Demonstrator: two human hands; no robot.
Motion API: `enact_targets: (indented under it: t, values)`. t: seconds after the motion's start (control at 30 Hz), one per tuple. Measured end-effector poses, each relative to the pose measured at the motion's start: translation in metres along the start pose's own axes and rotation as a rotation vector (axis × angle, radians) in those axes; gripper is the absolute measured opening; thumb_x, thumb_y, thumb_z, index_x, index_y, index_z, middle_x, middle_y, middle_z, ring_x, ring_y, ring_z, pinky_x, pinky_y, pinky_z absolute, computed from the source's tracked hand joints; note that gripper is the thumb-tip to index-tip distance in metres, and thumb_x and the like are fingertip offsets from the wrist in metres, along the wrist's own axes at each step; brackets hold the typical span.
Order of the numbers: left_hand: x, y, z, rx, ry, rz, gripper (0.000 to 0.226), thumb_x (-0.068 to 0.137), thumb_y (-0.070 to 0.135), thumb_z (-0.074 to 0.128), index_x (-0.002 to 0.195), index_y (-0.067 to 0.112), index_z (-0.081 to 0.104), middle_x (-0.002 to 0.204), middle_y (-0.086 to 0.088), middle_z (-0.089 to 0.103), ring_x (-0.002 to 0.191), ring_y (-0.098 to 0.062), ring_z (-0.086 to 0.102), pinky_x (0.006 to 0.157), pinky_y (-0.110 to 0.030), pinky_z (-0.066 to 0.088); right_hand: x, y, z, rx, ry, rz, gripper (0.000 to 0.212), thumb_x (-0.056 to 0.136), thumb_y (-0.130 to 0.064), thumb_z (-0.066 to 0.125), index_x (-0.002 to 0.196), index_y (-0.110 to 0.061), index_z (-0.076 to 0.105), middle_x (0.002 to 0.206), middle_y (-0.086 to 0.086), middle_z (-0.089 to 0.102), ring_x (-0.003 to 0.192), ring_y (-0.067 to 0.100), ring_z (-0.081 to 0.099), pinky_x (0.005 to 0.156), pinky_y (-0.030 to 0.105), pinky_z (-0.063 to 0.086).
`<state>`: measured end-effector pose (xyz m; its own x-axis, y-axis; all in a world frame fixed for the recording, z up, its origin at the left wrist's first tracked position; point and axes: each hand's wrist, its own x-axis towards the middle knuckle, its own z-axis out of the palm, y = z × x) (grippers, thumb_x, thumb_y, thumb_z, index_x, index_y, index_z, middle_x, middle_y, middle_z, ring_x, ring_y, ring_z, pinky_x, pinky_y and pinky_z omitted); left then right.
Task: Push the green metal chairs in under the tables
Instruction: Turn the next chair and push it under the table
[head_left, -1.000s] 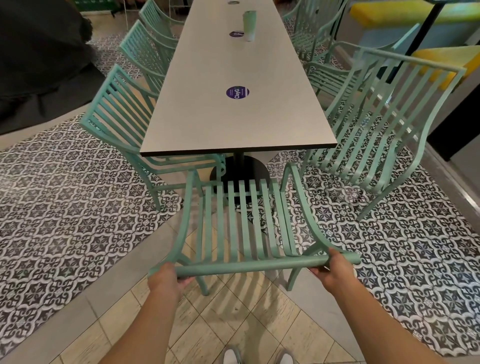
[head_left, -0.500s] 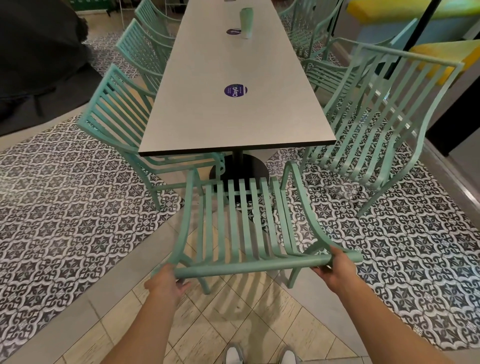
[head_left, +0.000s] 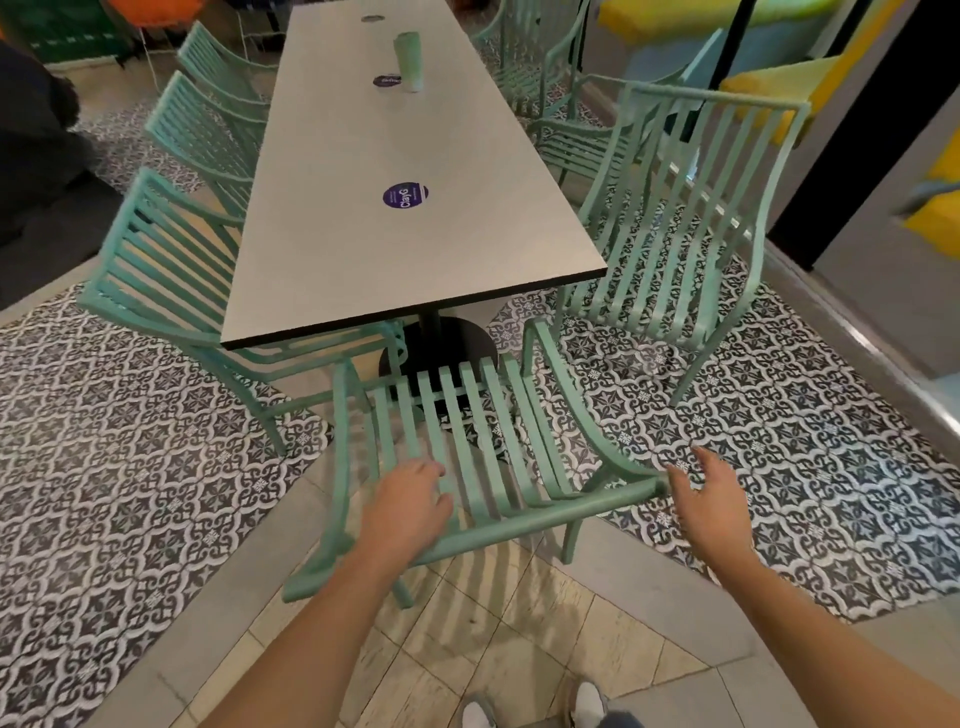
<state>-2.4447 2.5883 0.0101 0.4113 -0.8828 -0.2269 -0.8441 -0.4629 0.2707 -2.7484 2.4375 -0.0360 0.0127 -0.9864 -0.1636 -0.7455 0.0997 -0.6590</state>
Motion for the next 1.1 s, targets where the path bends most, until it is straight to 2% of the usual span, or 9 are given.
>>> enact_targets:
  t: [0.07, 0.17, 0.37, 0.47, 0.67, 0.8, 0.9, 1.0, 1.1]
  values:
    - [0.010, 0.035, -0.003, 0.051, -0.002, 0.144, 0.038, 0.097, 0.033, 0.047, 0.134, 0.023, 0.052, 0.130, 0.007, 0.055, 0.119, -0.013, 0.050, 0.104, -0.032, 0.039, 0.006, 0.012, -0.024, -0.128, -0.015, -0.100, 0.053, 0.096, -0.040, 0.050, 0.142, -0.016, 0.042, 0.139, 0.007, 0.048, 0.124, 0.025, 0.049, 0.102, 0.046, 0.043]
    - [0.028, 0.088, -0.007, 0.130, -0.008, 0.315, 0.039, 0.097, 0.034, 0.045, 0.135, 0.024, 0.050, 0.130, 0.008, 0.053, 0.120, -0.012, 0.048, 0.105, -0.031, 0.038, 0.024, 0.027, -0.061, -0.230, -0.039, -0.213, 0.050, 0.096, -0.040, 0.050, 0.141, -0.021, 0.042, 0.139, 0.002, 0.048, 0.124, 0.020, 0.048, 0.102, 0.042, 0.041]
    - [0.092, 0.226, -0.011, 0.323, -0.032, 0.534, 0.039, 0.095, 0.037, 0.046, 0.129, 0.019, 0.052, 0.124, -0.001, 0.056, 0.115, -0.021, 0.052, 0.099, -0.037, 0.041, 0.101, 0.073, -0.144, -0.338, -0.041, -0.242, 0.058, 0.094, -0.045, 0.047, 0.146, -0.023, 0.036, 0.149, 0.000, 0.040, 0.134, 0.017, 0.041, 0.112, 0.039, 0.034]
    - [0.129, 0.303, -0.012, 0.398, -0.018, 0.559, 0.033, 0.095, 0.038, 0.047, 0.120, 0.017, 0.055, 0.119, -0.003, 0.057, 0.109, -0.022, 0.053, 0.095, -0.037, 0.043, 0.150, 0.093, -0.184, -0.378, -0.046, -0.273, 0.063, 0.091, -0.057, 0.037, 0.146, -0.027, 0.033, 0.153, -0.004, 0.034, 0.138, 0.015, 0.035, 0.115, 0.038, 0.031]
    - [0.192, 0.447, -0.010, 0.360, 0.033, 0.589, 0.038, 0.096, 0.038, 0.046, 0.129, 0.019, 0.051, 0.125, -0.003, 0.056, 0.112, -0.021, 0.053, 0.097, -0.037, 0.045, 0.238, 0.111, -0.267, -0.436, -0.040, -0.326, 0.058, 0.097, -0.045, 0.043, 0.150, -0.027, 0.027, 0.155, 0.000, 0.029, 0.139, 0.018, 0.031, 0.118, 0.036, 0.024]
    - [0.226, 0.510, -0.002, 0.315, 0.001, 0.614, 0.043, 0.096, 0.038, 0.048, 0.136, 0.022, 0.049, 0.131, 0.000, 0.055, 0.117, -0.016, 0.053, 0.100, -0.034, 0.046, 0.289, 0.110, -0.297, -0.422, -0.042, -0.313, 0.059, 0.097, -0.039, 0.047, 0.150, -0.025, 0.026, 0.153, 0.001, 0.032, 0.138, 0.017, 0.032, 0.115, 0.030, 0.020]
    - [0.278, 0.552, 0.009, 0.278, -0.007, 0.608, 0.040, 0.095, 0.040, 0.050, 0.132, 0.025, 0.051, 0.130, 0.002, 0.055, 0.117, -0.015, 0.053, 0.100, -0.035, 0.047, 0.341, 0.110, -0.306, -0.407, -0.056, -0.316, 0.058, 0.098, -0.036, 0.048, 0.150, -0.023, 0.027, 0.154, 0.002, 0.031, 0.140, 0.017, 0.031, 0.115, 0.030, 0.018]
    - [0.344, 0.593, 0.020, 0.214, -0.004, 0.569, 0.037, 0.094, 0.040, 0.050, 0.126, 0.023, 0.053, 0.124, 0.002, 0.056, 0.110, -0.015, 0.055, 0.094, -0.034, 0.050, 0.409, 0.116, -0.311, -0.401, -0.080, -0.330, 0.058, 0.097, -0.038, 0.049, 0.149, -0.022, 0.031, 0.152, 0.002, 0.036, 0.137, 0.017, 0.035, 0.115, 0.032, 0.024]
    - [0.408, 0.630, 0.023, 0.149, 0.031, 0.533, 0.045, 0.094, 0.040, 0.051, 0.134, 0.020, 0.050, 0.128, 0.001, 0.055, 0.113, -0.018, 0.054, 0.096, -0.037, 0.049, 0.474, 0.116, -0.325, -0.410, -0.082, -0.315, 0.060, 0.096, -0.039, 0.049, 0.150, -0.023, 0.028, 0.151, -0.001, 0.036, 0.136, 0.016, 0.034, 0.115, 0.032, 0.027]
